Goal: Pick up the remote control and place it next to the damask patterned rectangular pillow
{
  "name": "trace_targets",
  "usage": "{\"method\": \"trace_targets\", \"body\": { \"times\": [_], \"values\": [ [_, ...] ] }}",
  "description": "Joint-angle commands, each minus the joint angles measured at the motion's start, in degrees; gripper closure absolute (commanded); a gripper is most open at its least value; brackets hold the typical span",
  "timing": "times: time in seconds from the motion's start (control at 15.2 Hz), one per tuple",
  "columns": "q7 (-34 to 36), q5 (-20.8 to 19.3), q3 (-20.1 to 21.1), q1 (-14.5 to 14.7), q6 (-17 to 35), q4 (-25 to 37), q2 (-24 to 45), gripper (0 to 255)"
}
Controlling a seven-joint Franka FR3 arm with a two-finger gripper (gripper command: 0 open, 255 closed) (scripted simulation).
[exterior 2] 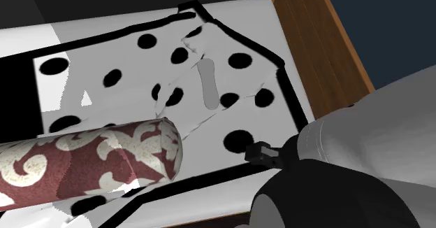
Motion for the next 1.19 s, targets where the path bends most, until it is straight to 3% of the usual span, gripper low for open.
{"method": "trace_targets", "body": {
  "times": [0.0,0.53,1.12],
  "values": [
    [0.0,0.0,0.0,0.0,0.0,0.0,0.0,0],
    [-1.13,1.32,3.78,3.49,14.54,1.38,14.33,0],
    [-1.53,0.8,7.84,6.37,27.32,8.61,32.63,0]
  ]
}}
